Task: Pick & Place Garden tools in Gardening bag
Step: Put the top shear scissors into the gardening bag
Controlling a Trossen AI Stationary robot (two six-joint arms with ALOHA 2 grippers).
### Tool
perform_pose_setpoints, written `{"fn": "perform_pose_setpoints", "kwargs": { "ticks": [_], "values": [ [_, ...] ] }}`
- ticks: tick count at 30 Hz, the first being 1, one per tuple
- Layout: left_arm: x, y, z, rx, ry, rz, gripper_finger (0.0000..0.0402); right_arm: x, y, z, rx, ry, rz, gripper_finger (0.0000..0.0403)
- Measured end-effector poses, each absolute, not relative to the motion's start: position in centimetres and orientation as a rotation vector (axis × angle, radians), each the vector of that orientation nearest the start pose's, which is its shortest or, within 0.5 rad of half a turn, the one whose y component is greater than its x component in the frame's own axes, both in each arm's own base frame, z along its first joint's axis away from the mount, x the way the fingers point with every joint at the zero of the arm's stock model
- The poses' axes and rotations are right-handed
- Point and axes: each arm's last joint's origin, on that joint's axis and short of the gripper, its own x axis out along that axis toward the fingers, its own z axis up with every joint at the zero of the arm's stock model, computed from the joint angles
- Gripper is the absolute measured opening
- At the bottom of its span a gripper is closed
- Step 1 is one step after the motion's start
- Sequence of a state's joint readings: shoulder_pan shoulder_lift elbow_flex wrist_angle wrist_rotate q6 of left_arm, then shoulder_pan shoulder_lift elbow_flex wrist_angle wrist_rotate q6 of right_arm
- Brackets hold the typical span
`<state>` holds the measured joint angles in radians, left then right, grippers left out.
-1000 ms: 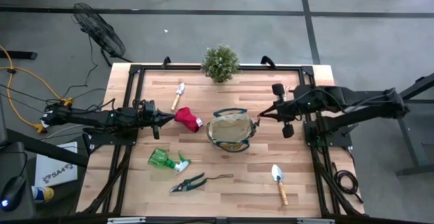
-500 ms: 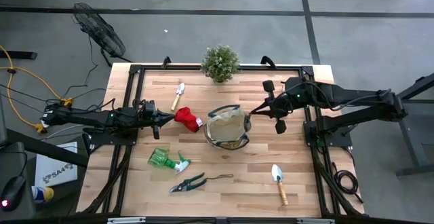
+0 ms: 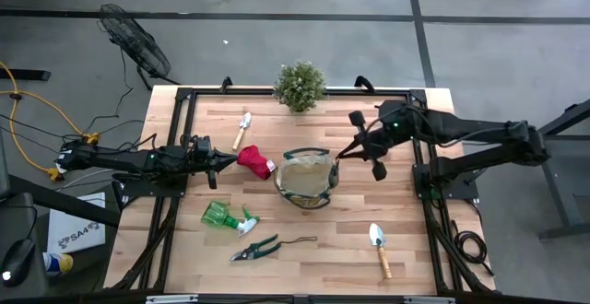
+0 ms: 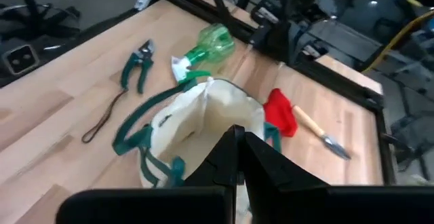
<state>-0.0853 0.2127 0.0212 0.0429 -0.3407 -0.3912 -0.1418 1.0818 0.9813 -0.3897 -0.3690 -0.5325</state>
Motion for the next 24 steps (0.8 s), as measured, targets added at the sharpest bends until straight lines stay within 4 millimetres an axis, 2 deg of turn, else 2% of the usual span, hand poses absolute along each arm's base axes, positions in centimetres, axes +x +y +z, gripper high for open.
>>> {"fn": "perform_pose_setpoints", "kwargs": {
  "ticks": [8, 12, 19, 24],
  "values": [
    [10.8, 0.0, 15.7, -0.357, 0.094, 0.280, 0.0002, 24.4, -2.5, 31.2, -0.384, 0.425, 0.457, 0.0005],
    [10.8, 0.0, 15.7, -0.357, 0.094, 0.280, 0.0002, 24.9, -2.9, 30.4, -0.378, 0.457, 0.460, 0.0005],
    [10.8, 0.0, 15.7, -0.357, 0.094, 0.280, 0.0002, 25.4, -3.5, 29.8, -0.365, 0.533, 0.333, 0.0005],
    [10.8, 0.0, 15.7, -0.357, 0.094, 0.280, 0.0002, 25.3, -3.7, 29.9, -0.225, 0.576, 0.197, 0.0019]
  ]
}}
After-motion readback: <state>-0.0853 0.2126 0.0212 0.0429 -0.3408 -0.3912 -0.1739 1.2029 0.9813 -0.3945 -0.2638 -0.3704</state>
